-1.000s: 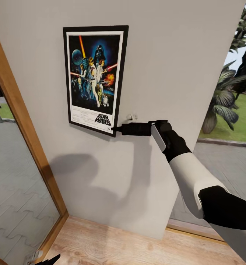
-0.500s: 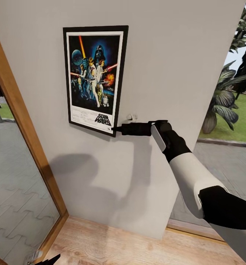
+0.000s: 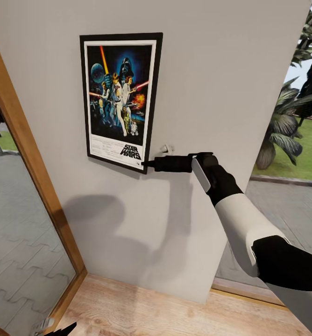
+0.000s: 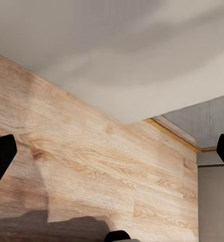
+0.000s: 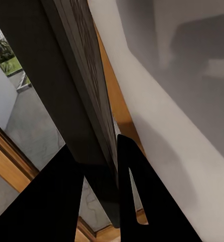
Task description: Pick up the poster from the kitchen countertop and hang it on one of the wall nails in the kitchen.
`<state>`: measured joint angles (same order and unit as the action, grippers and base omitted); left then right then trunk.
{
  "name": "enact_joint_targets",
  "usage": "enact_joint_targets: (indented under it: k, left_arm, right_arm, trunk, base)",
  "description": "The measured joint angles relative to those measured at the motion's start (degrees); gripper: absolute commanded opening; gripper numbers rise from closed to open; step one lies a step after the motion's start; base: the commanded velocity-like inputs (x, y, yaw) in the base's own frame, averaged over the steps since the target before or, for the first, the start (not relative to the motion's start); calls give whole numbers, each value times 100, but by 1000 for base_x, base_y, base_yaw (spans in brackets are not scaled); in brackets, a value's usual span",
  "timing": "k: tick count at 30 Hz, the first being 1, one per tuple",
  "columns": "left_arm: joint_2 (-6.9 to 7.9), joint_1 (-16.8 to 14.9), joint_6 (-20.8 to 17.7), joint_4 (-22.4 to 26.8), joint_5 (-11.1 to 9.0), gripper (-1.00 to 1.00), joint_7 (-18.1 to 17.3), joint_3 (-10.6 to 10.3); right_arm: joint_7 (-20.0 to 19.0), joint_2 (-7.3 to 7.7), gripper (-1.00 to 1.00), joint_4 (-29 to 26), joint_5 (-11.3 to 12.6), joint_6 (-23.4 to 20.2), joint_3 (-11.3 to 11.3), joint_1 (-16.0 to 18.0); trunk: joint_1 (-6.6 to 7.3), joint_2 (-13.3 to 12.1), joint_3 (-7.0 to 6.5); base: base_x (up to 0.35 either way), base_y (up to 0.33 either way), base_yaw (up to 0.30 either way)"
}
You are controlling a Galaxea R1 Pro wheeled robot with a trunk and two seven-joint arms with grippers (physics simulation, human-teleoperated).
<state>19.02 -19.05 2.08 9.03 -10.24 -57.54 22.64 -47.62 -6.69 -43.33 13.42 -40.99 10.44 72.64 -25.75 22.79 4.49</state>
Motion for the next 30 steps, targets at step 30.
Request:
enact_joint_targets:
  k: [30]
  left_arm:
    - [2, -2, 7, 0, 0, 100, 0, 0]
  right_arm:
    - [-219, 42, -100, -32, -13, 16, 33, -2]
  trunk:
    - [0, 0, 0]
  base:
    - [0, 0, 0]
